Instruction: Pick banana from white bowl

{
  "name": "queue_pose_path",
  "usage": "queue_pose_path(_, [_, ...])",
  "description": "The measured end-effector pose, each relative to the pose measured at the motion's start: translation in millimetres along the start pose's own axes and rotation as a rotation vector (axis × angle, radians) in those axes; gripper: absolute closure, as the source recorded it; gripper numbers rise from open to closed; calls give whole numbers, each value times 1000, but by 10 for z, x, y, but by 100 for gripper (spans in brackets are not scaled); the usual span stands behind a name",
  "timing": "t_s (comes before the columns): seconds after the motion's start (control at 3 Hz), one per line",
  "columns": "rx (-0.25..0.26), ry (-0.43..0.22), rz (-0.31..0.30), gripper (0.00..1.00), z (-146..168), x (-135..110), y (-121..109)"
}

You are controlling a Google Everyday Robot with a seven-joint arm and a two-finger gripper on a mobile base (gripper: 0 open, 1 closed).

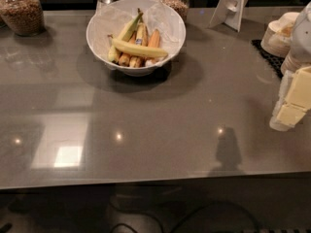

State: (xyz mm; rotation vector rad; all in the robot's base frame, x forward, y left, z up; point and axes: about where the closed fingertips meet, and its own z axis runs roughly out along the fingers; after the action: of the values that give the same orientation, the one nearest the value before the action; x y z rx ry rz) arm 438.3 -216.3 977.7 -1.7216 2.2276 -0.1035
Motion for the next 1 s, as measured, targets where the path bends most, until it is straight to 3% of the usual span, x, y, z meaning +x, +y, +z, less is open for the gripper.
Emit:
queue_pose_path(0.33, [0, -1, 0, 0, 0, -2, -1])
queue_pose_path(0.67, [41, -101, -15, 0, 36, -313, -157])
queue_pose_path(1.0, [109, -237, -49, 0, 108, -907, -483])
